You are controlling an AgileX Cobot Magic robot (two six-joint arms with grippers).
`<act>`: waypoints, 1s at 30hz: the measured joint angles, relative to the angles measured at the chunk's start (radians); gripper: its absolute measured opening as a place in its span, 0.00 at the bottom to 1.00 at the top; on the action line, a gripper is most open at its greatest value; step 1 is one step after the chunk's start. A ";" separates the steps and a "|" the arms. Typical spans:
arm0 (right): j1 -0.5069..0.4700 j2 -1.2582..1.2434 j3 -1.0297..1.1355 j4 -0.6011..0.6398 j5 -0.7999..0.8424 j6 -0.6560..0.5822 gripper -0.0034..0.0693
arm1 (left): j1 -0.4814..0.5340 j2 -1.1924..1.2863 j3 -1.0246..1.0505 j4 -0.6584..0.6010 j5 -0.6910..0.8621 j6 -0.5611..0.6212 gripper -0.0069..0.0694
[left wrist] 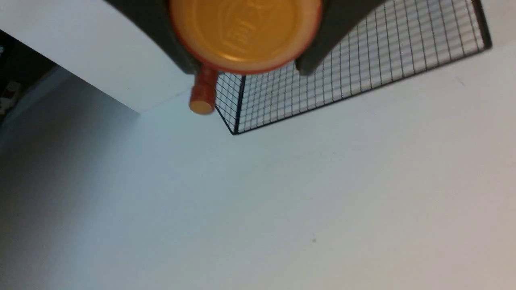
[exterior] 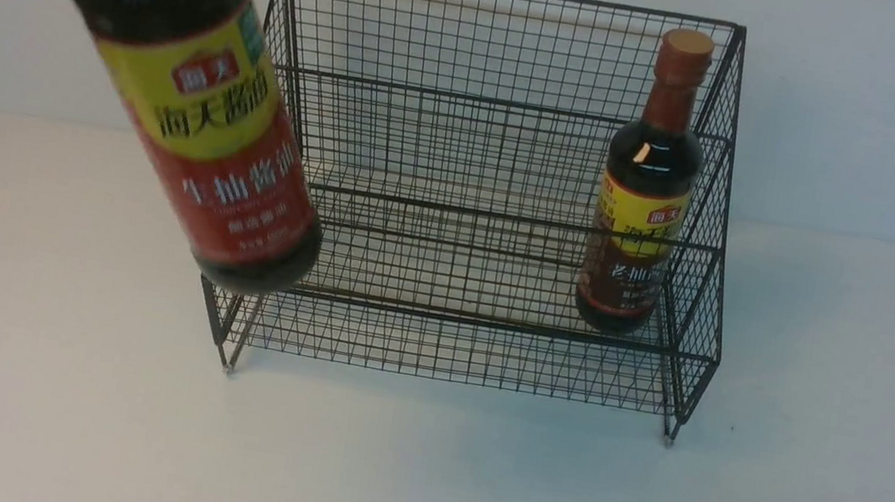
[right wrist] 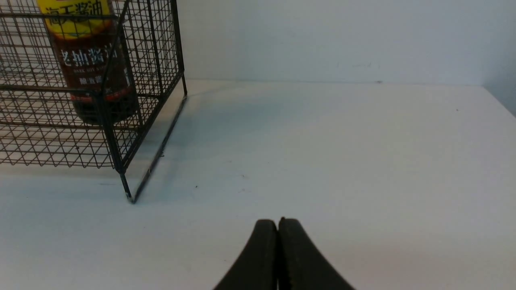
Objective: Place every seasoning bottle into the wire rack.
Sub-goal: Use the left arm to put the condiment bottle back on the shelf
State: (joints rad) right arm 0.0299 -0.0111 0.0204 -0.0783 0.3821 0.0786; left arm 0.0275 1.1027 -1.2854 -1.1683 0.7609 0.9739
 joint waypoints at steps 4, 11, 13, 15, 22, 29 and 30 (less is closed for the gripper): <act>0.000 0.000 0.000 0.000 0.000 0.001 0.03 | 0.000 0.165 -0.141 0.003 0.000 0.019 0.43; 0.000 0.000 0.000 0.000 0.000 0.003 0.03 | 0.000 0.415 -0.254 -0.106 -0.021 0.194 0.43; 0.000 0.000 0.000 0.000 0.000 0.003 0.03 | 0.000 0.461 -0.264 -0.178 -0.041 0.265 0.43; 0.000 0.000 0.000 0.000 0.000 0.003 0.03 | 0.000 0.510 -0.271 -0.263 -0.064 0.334 0.43; 0.000 0.000 0.000 0.000 0.000 0.003 0.03 | 0.000 0.596 -0.273 -0.356 -0.085 0.507 0.43; 0.000 0.000 0.000 0.000 0.000 0.003 0.03 | -0.001 0.613 -0.273 -0.174 0.020 0.505 0.43; 0.000 0.000 0.000 0.000 0.000 0.003 0.03 | -0.002 0.613 -0.273 -0.145 0.038 0.501 0.43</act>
State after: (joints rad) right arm 0.0299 -0.0111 0.0204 -0.0783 0.3821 0.0819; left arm 0.0252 1.7160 -1.5585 -1.3129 0.7992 1.4746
